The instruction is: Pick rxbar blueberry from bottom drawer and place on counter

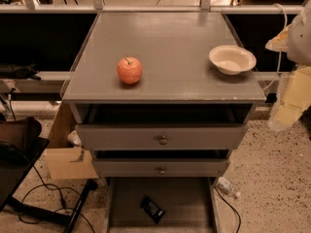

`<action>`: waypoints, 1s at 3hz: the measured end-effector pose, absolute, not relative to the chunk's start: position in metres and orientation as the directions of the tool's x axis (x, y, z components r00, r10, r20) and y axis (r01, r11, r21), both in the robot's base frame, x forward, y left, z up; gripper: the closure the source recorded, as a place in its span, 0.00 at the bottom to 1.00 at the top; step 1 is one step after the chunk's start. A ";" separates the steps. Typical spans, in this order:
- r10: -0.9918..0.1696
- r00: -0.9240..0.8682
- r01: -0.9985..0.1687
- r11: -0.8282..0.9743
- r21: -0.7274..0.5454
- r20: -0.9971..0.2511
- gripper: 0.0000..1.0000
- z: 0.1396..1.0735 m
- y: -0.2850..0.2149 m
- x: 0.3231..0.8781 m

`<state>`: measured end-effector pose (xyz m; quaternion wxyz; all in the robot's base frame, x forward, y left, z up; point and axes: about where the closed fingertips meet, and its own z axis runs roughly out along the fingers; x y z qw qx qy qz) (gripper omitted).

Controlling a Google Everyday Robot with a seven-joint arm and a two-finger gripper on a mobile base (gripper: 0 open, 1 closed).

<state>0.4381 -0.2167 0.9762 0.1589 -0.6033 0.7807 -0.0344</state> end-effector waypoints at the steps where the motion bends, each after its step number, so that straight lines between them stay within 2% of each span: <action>1: -0.953 -0.221 -0.931 0.270 -0.245 -0.207 0.00 0.976 -0.217 0.438; 2: -0.957 -0.214 -0.936 0.259 -0.238 -0.196 0.00 0.957 -0.206 0.437; 3: -0.955 -0.176 -0.948 0.229 -0.221 -0.238 0.00 0.923 -0.183 0.420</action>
Offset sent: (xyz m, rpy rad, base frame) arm -0.0043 0.0272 -0.0556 -0.0232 0.0488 0.0267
